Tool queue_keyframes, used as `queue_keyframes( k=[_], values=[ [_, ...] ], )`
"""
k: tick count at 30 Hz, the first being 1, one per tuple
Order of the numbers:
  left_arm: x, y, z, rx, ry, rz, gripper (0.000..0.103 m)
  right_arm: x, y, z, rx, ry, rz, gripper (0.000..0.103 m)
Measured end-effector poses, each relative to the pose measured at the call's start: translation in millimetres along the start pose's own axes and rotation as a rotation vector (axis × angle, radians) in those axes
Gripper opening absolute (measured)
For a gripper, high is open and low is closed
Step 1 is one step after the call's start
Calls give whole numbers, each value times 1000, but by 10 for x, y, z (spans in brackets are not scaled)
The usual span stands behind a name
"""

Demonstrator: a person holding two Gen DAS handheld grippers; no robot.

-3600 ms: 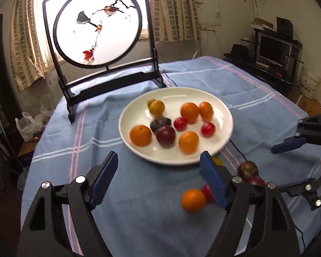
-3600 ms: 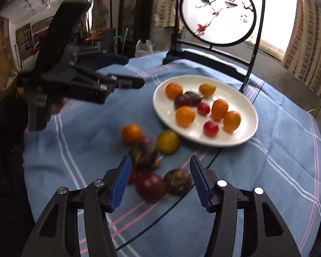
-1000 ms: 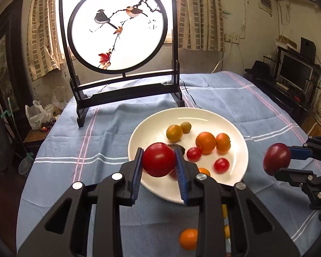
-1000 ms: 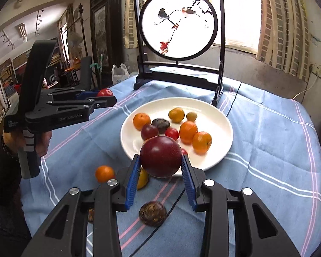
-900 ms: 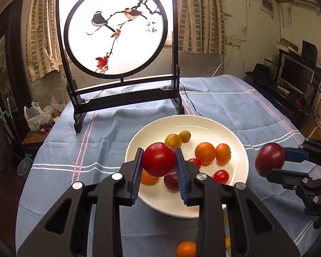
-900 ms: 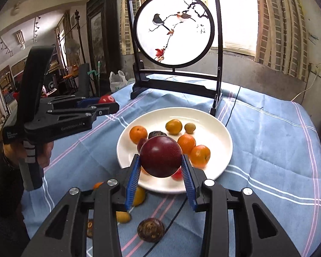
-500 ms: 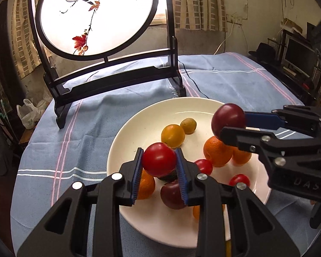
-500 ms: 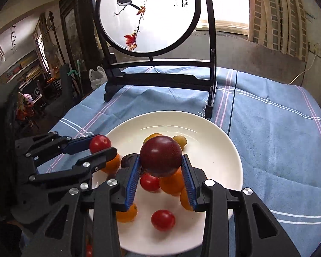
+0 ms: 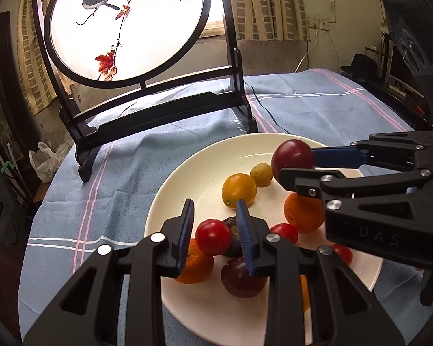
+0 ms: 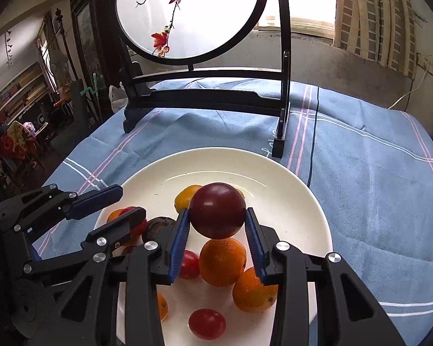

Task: Organize fruits
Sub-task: 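Carry the tomato and plum over the plate and open both grippers, then grasp a dark brown fruit with the right gripper while the left grasps an orange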

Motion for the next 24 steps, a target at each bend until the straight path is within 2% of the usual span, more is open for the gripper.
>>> queue_keyframes(
  k=[2,3,4,7,9,12,18,24],
  values=[
    [-3,-2,-19,2,5,1,32,-6,20,0,15,2,18,44],
    [-6,-6,-24,5,4,1,40,-11,-15,0,8,2,-3,46],
    [-12,-17,-19,7,2,-3,43,-16,-61,0,3,0,-23,49],
    [-21,-57,4,17,-5,-12,48,-35,-209,-27,19,15,-51,51],
    [-36,-106,17,23,-12,-20,58,-82,-332,-25,20,13,-73,57],
    [-84,-217,22,31,-3,-43,60,-232,-516,35,1,-26,-84,60],
    [-322,-549,132,32,-4,-86,68,-925,-885,379,43,-164,-85,66],
    [-763,-839,266,-4,-6,-79,72,-1710,-963,892,97,-318,-11,66]
  ],
)
Point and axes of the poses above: each gripper's, at about its wrist camera, not at the fingertips, and y roughly the way its jaws point, z to its left, x to its top, the point moved 3 cm from there along y, roughly the way its jaws point, and after that the axes turned 13 degrees about z, right-handed, at the moved point
